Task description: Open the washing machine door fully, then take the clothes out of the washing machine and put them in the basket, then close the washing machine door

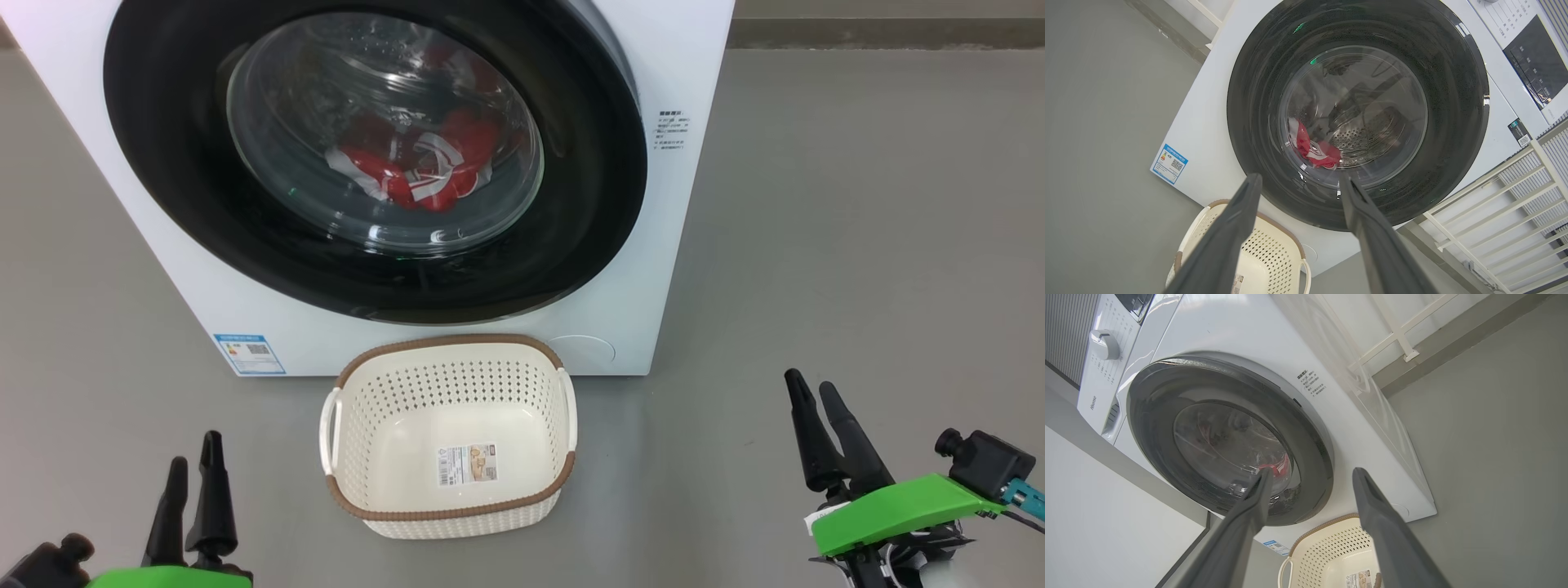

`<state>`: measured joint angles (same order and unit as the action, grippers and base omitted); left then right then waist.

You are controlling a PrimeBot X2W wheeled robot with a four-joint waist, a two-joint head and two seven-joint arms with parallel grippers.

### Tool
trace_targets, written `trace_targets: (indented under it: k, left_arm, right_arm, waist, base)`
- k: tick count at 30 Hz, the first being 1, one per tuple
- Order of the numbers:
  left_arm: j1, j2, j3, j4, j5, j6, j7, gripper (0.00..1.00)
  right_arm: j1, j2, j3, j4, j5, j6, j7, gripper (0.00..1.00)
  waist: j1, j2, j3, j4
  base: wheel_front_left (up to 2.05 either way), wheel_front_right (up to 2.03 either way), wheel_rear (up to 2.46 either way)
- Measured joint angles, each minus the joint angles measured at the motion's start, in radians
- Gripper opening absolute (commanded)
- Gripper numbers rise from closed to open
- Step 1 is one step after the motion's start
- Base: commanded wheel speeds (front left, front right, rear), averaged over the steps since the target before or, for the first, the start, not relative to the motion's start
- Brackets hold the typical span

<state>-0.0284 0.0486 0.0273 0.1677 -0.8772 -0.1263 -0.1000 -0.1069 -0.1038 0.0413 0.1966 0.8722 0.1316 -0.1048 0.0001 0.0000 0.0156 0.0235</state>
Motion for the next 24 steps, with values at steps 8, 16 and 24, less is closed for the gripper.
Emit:
trace_targets:
  k: [8, 16, 24]
  left_arm:
    - [0.0, -0.003, 0.002, 0.0, 0.153, 0.0, -0.025, 1.0]
    - [0.0, -0.005, 0.003, 0.0, 0.265, 0.0, -0.048, 1.0]
    - [0.0, -0.01, -0.002, -0.005, 0.355, 0.0, -0.07, 1.0]
  right_arm:
    - [-0.005, 0.0, 0.007, 0.01, -0.15, 0.0, -0.021, 1.0]
    - [-0.024, 0.0, 0.012, 0.014, -0.264, 0.0, -0.044, 1.0]
    - [-0.025, -0.001, 0.012, 0.017, -0.38, 0.0, -0.066, 1.0]
  waist:
    - [0.0, 0.0, 0.005, 0.003]
    - [0.0, 0.0, 0.0, 0.006]
    - [-0.0001, 0.0, -0.005, 0.01]
  base:
    - [0.0, 0.0, 0.0]
    - [0.0, 0.0, 0.0]
    - [0.0, 0.0, 0.0]
